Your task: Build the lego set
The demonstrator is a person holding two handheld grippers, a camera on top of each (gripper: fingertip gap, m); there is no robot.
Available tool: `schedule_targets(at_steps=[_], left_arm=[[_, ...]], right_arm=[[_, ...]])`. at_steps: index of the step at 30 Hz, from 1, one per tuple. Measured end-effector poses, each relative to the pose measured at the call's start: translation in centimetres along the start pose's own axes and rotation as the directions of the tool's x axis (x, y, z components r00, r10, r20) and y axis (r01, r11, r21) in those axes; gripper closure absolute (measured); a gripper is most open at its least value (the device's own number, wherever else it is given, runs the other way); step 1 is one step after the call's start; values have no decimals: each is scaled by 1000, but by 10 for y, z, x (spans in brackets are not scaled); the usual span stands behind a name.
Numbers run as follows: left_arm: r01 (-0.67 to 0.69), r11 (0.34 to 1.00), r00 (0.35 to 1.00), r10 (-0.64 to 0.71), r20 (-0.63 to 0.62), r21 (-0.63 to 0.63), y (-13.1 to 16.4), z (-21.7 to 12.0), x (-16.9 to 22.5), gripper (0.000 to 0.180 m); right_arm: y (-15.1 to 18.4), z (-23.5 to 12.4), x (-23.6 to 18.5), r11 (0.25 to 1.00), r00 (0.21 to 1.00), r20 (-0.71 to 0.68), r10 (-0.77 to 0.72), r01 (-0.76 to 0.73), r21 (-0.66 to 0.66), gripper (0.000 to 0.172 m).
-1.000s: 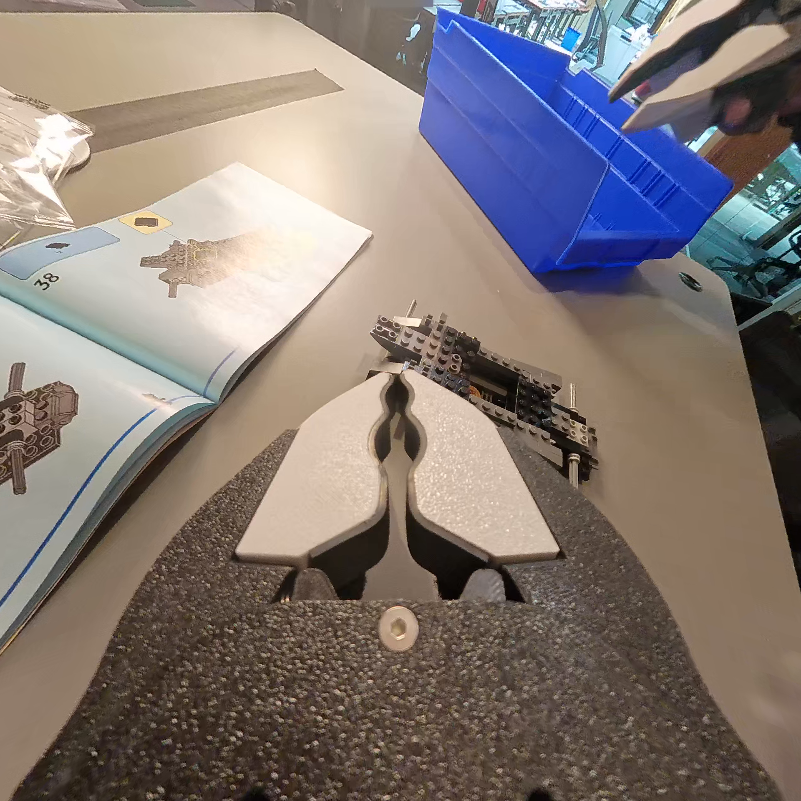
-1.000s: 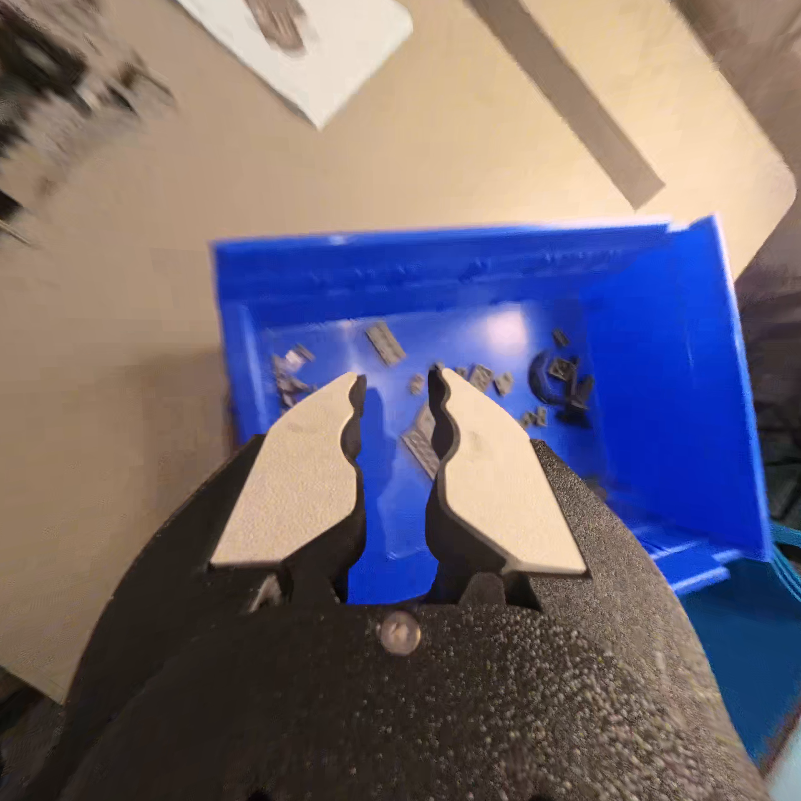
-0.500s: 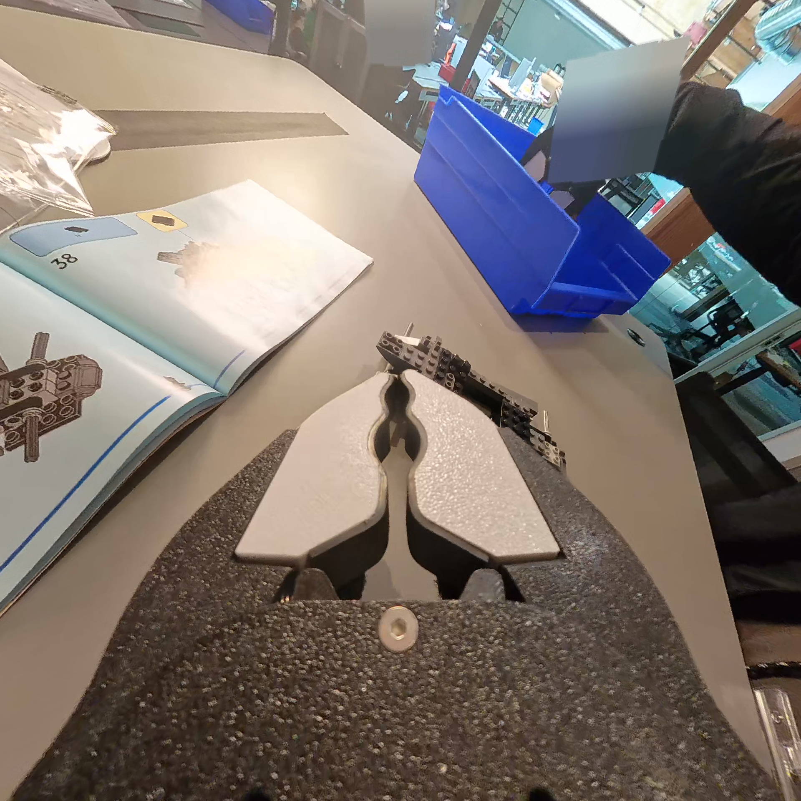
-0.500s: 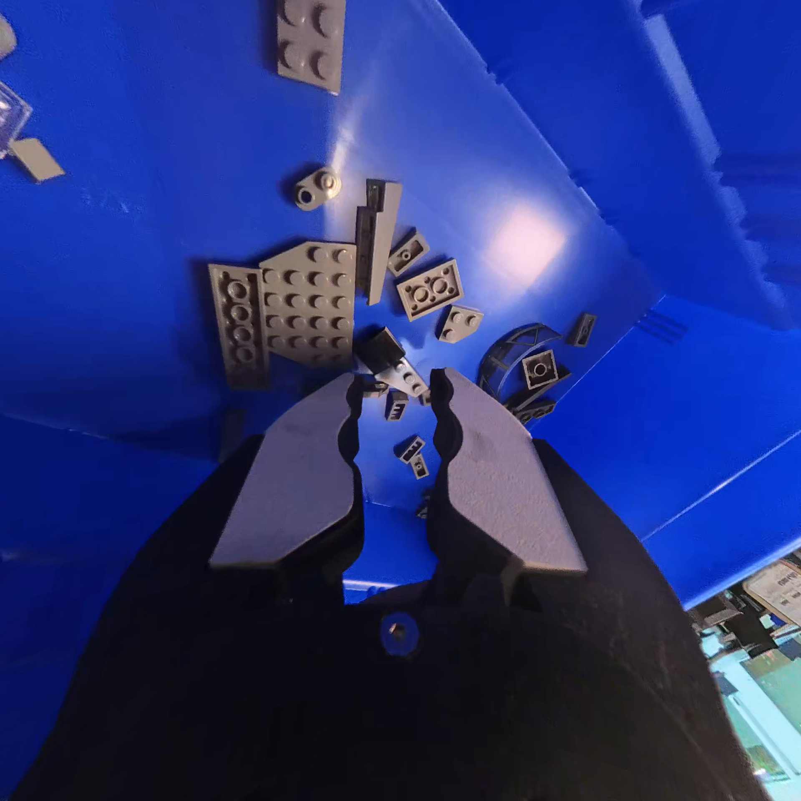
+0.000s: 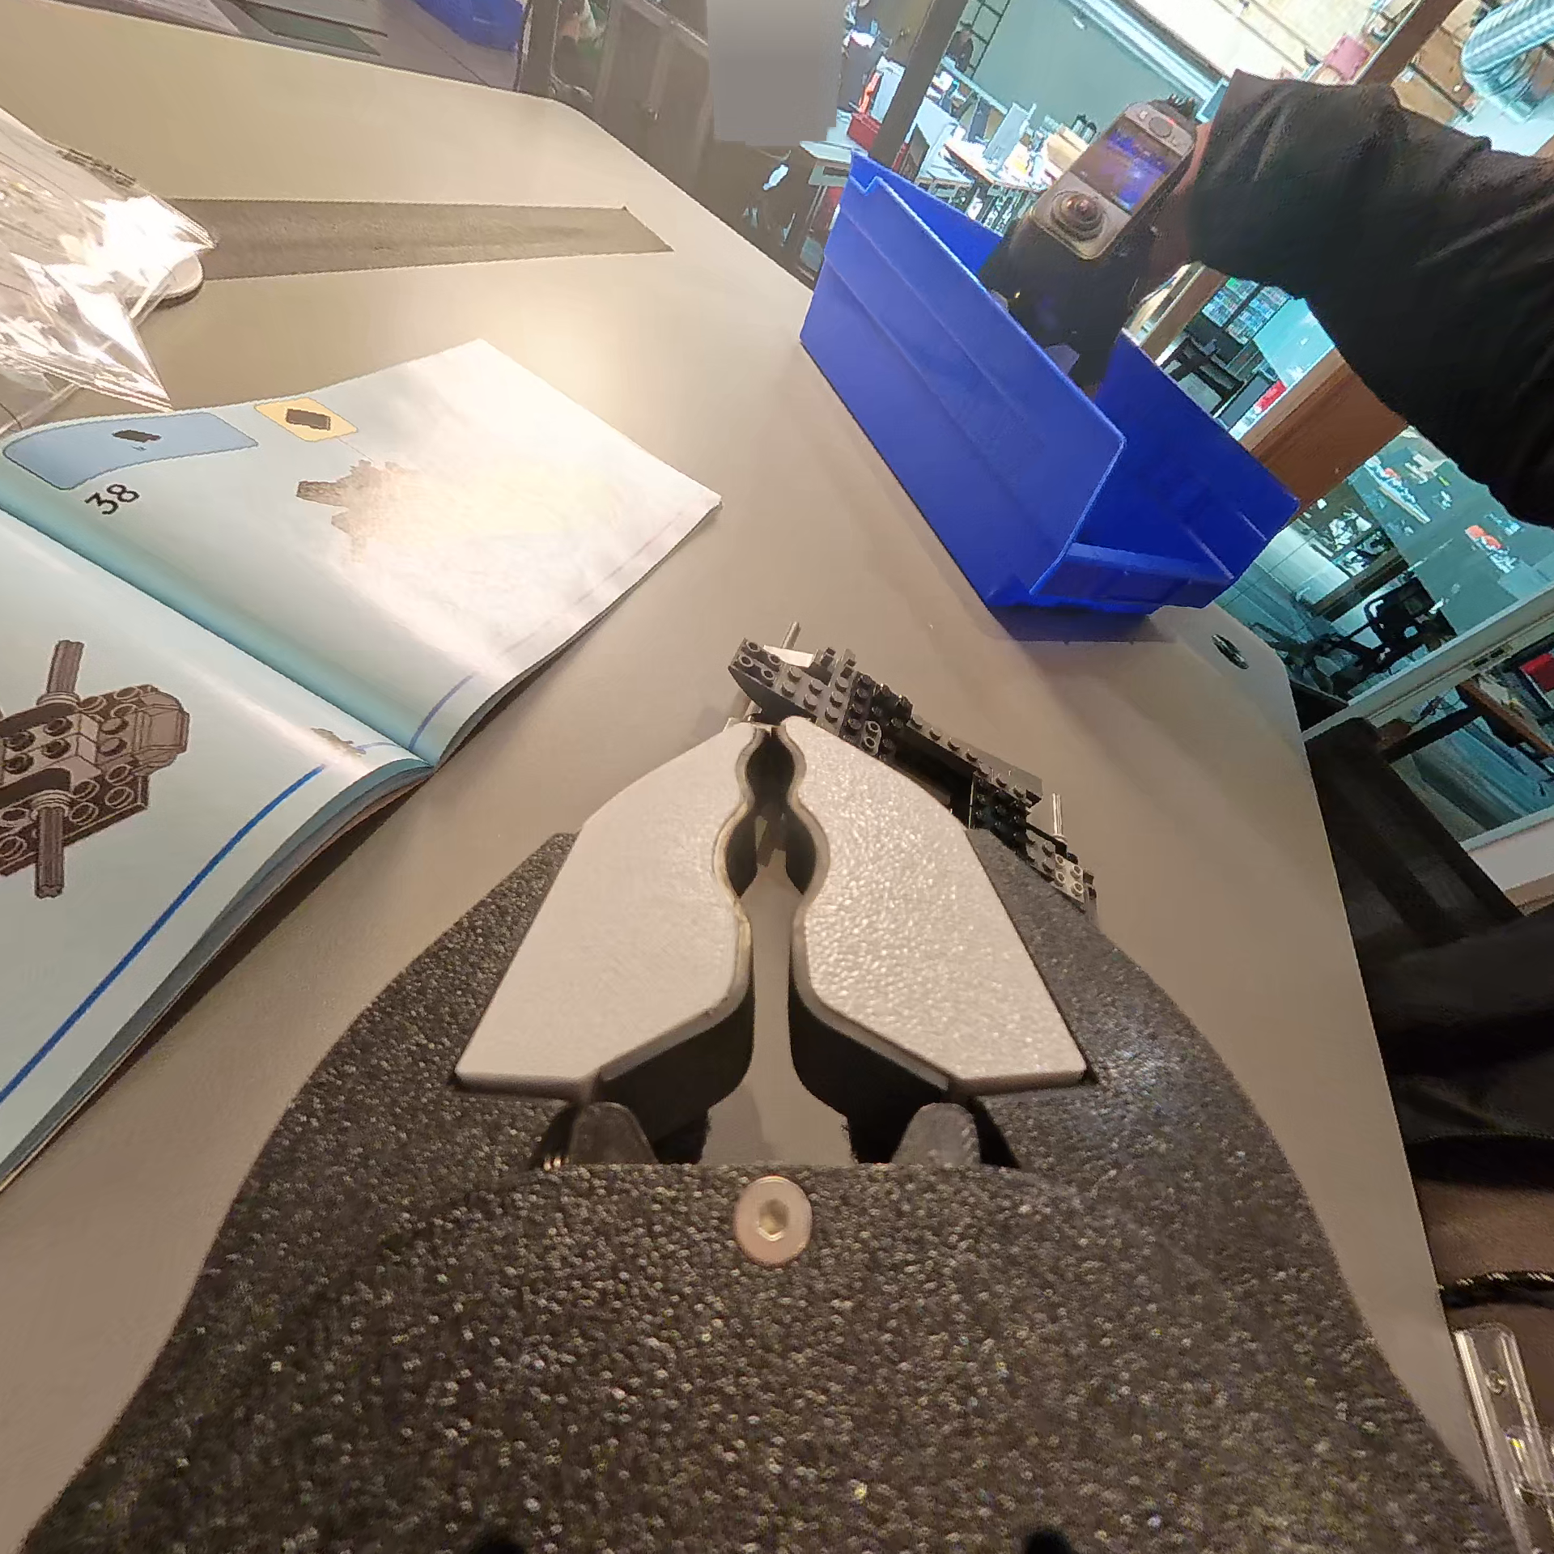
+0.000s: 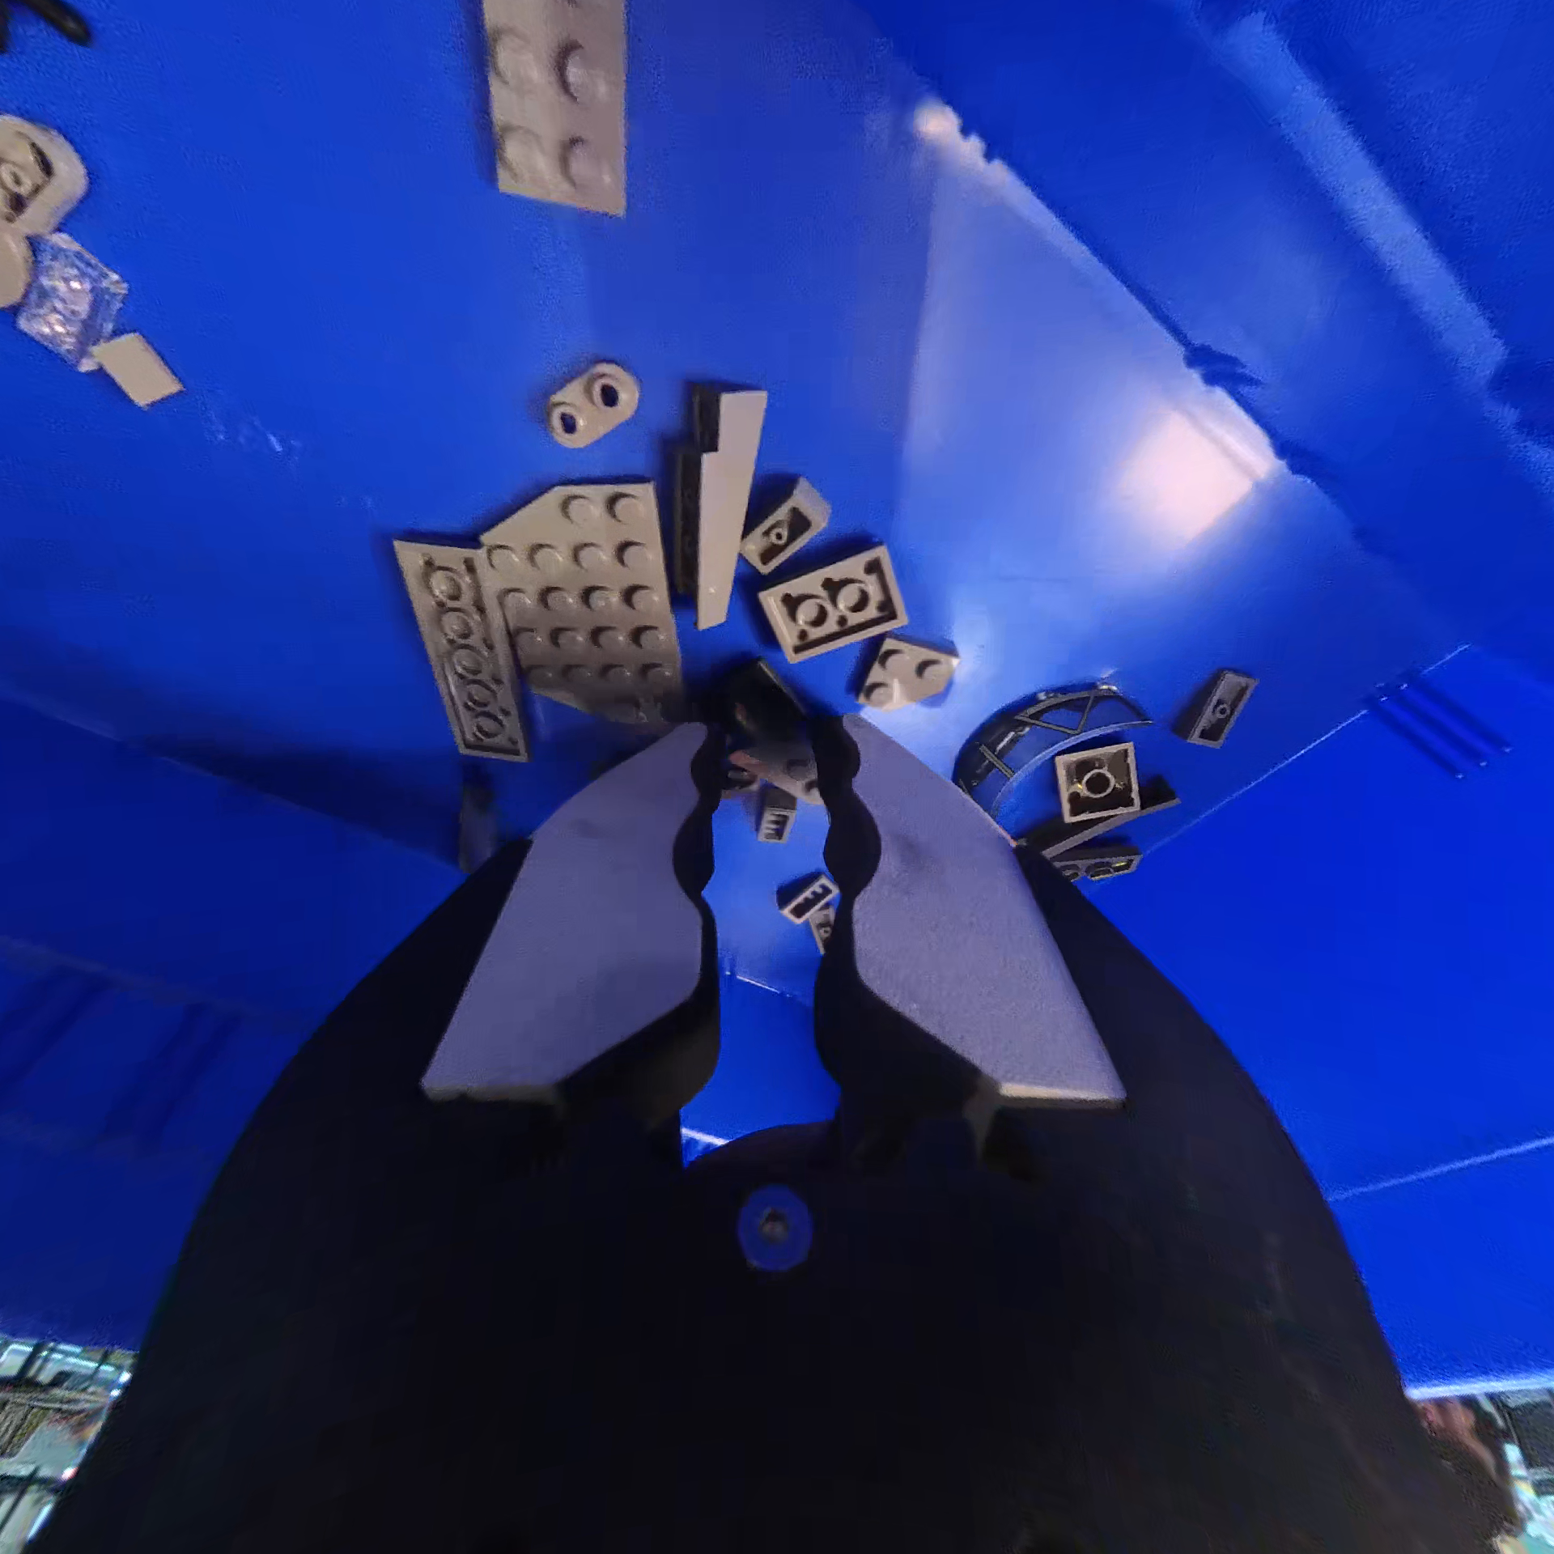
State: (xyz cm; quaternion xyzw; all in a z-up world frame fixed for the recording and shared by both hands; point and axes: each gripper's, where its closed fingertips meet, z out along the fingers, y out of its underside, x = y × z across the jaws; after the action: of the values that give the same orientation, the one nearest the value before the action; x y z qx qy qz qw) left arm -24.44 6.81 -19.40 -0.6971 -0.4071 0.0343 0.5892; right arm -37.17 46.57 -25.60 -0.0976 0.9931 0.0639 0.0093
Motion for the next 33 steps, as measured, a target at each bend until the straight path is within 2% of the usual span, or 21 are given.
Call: schedule_targets(at_steps=[17, 28, 33], left_arm=[[3, 1000, 1000, -2, 7, -17, 2, 2, -1, 180], [7, 1000, 1000, -7, 9, -9, 1, 1, -2, 180], [16, 1000, 1000, -16, 7, 7, -1, 0, -3, 180]], right_arm=[[-8, -2, -3, 997, 997, -75, 5, 1, 80, 150], [-7, -1, -4, 995, 996, -43, 83, -80, 60, 153], [-8, -5, -2, 991, 987, -110, 114, -105, 83, 153]])
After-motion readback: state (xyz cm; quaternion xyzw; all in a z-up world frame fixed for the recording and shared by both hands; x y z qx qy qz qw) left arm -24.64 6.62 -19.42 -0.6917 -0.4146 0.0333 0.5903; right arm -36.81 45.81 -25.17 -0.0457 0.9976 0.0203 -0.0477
